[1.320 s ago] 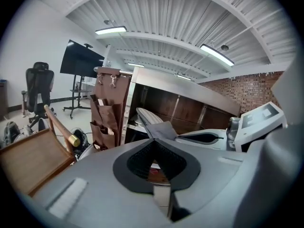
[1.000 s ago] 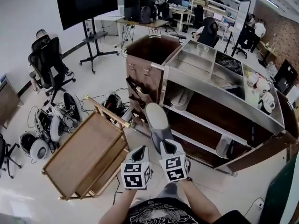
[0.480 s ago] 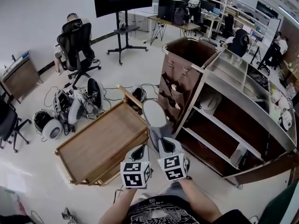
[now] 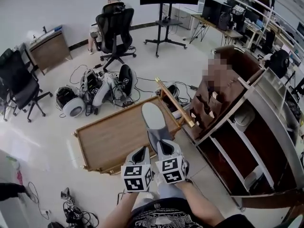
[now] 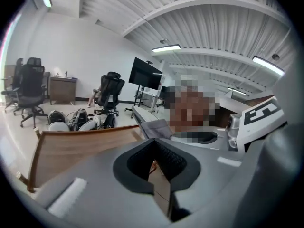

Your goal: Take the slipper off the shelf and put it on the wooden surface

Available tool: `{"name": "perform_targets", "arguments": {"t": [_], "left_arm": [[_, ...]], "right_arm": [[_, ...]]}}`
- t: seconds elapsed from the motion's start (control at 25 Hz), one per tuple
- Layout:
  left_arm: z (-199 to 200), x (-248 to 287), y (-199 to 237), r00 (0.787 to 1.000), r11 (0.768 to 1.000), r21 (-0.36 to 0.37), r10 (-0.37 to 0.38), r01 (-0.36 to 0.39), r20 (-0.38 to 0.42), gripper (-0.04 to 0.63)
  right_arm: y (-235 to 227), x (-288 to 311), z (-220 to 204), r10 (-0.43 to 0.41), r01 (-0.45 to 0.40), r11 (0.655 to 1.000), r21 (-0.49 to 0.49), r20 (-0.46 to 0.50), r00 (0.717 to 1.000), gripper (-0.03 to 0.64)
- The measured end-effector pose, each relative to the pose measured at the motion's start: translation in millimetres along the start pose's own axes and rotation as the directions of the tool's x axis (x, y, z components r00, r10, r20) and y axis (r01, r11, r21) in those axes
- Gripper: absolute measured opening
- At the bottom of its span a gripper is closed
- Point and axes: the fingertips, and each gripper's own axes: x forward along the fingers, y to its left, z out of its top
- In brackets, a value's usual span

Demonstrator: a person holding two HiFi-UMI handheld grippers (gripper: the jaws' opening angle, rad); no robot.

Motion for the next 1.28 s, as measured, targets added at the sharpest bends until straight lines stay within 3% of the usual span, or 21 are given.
{"name": "perform_targets", "arguments": {"t": [0.28,0.64,0.84,1.08,1.28], "left_arm": [[7,-10,80,0.975,0.975,-0.076,0.215,-0.211,0.053,0.006],[-11,-44,168,0.896,0.891,-0.143,0.442,-0.432,0.048,0.006],[-29,-56,195,0.870,0.858,-0.168,0.493,-0.485,0.011,0.006],[-36,-61,206,0.854,0.838,-0.187,0.519,-0.513,-0.018,0.006],[-40,-63,212,0.843,0.822,-0.200,0.537,-0.533,-0.035,0.006]], "right_arm": [[71,66,21,0.201,-0.201,0.979,-0.045,-0.003,0.980,0.015],[158,130,13,0.373,-0.378,0.923,-0.077,-0.071,0.925,0.017],[183,157,-4,0.393,-0.404,0.911,-0.079,-0.123,0.911,0.017],[200,178,-18,0.419,-0.436,0.896,-0.082,-0.164,0.893,0.018],[215,192,-29,0.479,-0.497,0.866,-0.058,-0.190,0.857,0.052]]}}
